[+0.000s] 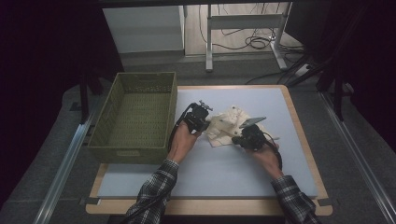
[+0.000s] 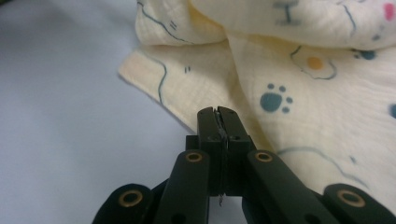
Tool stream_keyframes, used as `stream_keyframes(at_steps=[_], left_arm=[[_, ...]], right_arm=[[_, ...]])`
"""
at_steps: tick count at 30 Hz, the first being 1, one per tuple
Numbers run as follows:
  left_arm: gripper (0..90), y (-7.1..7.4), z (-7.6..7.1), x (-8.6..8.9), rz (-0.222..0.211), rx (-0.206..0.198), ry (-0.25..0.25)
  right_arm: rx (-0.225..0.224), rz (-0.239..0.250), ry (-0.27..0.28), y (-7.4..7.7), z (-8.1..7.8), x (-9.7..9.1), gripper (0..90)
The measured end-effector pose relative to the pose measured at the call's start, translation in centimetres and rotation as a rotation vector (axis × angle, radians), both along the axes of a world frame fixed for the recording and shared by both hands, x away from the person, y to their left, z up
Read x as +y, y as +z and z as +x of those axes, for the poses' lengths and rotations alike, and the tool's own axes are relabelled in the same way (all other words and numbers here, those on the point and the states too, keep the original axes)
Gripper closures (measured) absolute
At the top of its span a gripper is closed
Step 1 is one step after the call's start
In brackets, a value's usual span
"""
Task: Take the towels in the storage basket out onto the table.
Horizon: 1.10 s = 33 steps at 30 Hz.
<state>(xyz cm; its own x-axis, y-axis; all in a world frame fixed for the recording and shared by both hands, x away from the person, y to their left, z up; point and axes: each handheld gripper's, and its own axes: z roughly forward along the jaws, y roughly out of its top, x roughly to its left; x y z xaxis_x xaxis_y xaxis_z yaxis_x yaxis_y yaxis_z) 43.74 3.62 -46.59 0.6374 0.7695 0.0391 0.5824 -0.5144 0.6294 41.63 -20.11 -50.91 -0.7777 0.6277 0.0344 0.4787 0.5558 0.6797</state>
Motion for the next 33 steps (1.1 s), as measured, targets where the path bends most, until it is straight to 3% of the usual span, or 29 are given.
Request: stream_keyframes(at_steps=[6, 11, 14, 19, 24, 29, 33], left_arm=[[80.9, 0.2, -1.2, -0.1, -0.008, 0.003, -0.002], [77.9, -0.2, -2.7, -0.2, -0.007, 0.038, -0.027], [76.7, -0.8, -3.5, 0.0, -0.048, 0.063, -0.041], [68.9, -3.0, -3.7, -0.4, 0.002, 0.091, -0.029], [52.5, -3.2, -4.4, 0.1, -0.019, 0.066, -0.009], [50.0, -3.2, -6.1, 0.5, -0.031, 0.045, -0.019], [50.7, -3.7, -6.8, 1.2, -0.027, 0.043, 0.001]], right_arm=[[0.002, -0.029, 0.004, 1.8, -2.7, -3.9, 89.7], [0.019, -0.054, -0.029, 2.3, -4.8, -8.0, 89.7], [0.040, -0.039, -0.074, 2.3, -5.6, -10.7, 89.6], [0.064, 0.023, -0.142, 1.8, -5.9, -14.0, 88.2], [0.036, 0.063, -0.127, 2.4, -7.3, -14.2, 81.7], [0.054, 0.079, -0.061, 2.5, -9.0, -13.0, 77.8], [0.072, 0.066, -0.007, 1.6, -10.5, -11.5, 73.2]])
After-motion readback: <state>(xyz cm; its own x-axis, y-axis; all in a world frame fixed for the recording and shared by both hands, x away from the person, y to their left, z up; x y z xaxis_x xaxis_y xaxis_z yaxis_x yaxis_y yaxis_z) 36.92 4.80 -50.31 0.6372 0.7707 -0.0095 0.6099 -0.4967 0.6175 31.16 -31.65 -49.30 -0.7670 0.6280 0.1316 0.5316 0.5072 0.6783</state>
